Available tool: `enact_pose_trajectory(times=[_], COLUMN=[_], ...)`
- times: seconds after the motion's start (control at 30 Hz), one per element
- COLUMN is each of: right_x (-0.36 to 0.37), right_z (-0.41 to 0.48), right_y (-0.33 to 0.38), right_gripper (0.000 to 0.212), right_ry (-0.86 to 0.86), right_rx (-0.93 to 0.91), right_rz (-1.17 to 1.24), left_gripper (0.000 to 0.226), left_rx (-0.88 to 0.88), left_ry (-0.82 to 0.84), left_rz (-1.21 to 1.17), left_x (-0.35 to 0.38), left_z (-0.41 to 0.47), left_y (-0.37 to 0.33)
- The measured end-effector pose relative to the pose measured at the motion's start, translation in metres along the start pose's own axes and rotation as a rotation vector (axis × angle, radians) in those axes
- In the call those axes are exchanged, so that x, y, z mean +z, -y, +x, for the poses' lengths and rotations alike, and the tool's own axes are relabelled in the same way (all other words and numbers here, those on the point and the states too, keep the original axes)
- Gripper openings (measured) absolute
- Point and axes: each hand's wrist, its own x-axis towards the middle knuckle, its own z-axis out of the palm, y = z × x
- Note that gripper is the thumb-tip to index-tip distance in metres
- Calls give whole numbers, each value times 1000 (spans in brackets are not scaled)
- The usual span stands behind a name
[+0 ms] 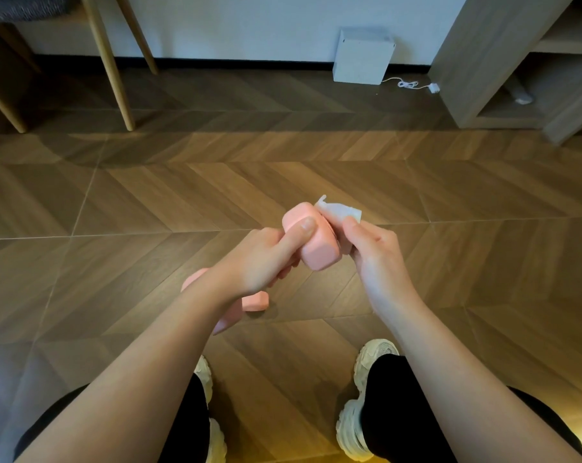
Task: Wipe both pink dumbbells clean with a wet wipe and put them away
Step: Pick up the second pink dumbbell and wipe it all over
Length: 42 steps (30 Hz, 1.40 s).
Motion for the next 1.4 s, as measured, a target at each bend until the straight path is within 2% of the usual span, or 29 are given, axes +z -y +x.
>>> enact_pose_trajectory(times=[0.13, 0.23, 0.37, 0.5, 0.57, 0.63, 0.7, 0.8, 0.83, 0.9, 0.97, 1.03, 1.07, 1.13, 1.2, 1.27, 1.3, 1.33, 1.4], right_x=[1, 1, 2, -5, -8, -10, -6, 3, 5, 8, 9, 8, 8, 9, 10, 12, 14, 17, 28], right_z=[-5, -6, 0, 3, 2, 2, 3, 3, 3, 2, 3, 4, 5, 7, 8, 6, 3, 0, -7], right_y=[-2, 0, 0, 1, 1, 0, -1, -6, -8, -9, -10, -9, -7, -5, -5, -3, -2, 0, 2], right_gripper=[31, 33, 33, 26, 23, 24, 38, 76, 79, 63, 34, 21, 18, 13, 14, 21, 27, 36, 49], right_ry=[52, -13, -15, 181, 265, 291, 266, 161, 123, 56, -1, -59, -92, -169, -213, -191, -155, -109, -23], right_rx=[-67, -56, 76, 270, 373, 445, 474, 540, 576, 625, 657, 653, 636, 576, 505, 446, 430, 420, 410], right_rz=[-70, -80, -25, -97, -135, -110, -72, 25, 74, 182, 266, 295, 296, 305, 327, 347, 338, 330, 336], left_gripper=[71, 91, 75, 71, 67, 57, 55, 53, 57, 72, 69, 41, 31, 32, 32, 33, 41, 46, 31], left_rx=[-77, -61, 18, 65, 137, 205, 227, 259, 251, 240, 383, 508, 498, 285, -30, -241, -264, -237, -131], left_ry=[-36, -54, -54, -50, -76, -98, -99, -149, -168, -228, -384, -587, -642, -652, -546, -411, -375, -360, -448], left_rz=[-81, -127, 200, 674, 807, 844, 827, 873, 881, 896, 870, 709, 605, 382, 135, -314, -579, -810, -1195], left_x=[3, 1, 3, 4, 1, -2, -5, -7, -6, -3, -1, -2, -2, 1, 1, -5, -9, -11, -12], left_z=[3, 2, -3, -1, 0, 0, -3, -3, -2, -1, -4, -9, -13, -18, -14, -5, 0, 4, 8], left_y=[7, 5, -1, 5, 7, 8, 6, 9, 11, 15, 16, 16, 13, 8, 4, 1, -3, -6, -10])
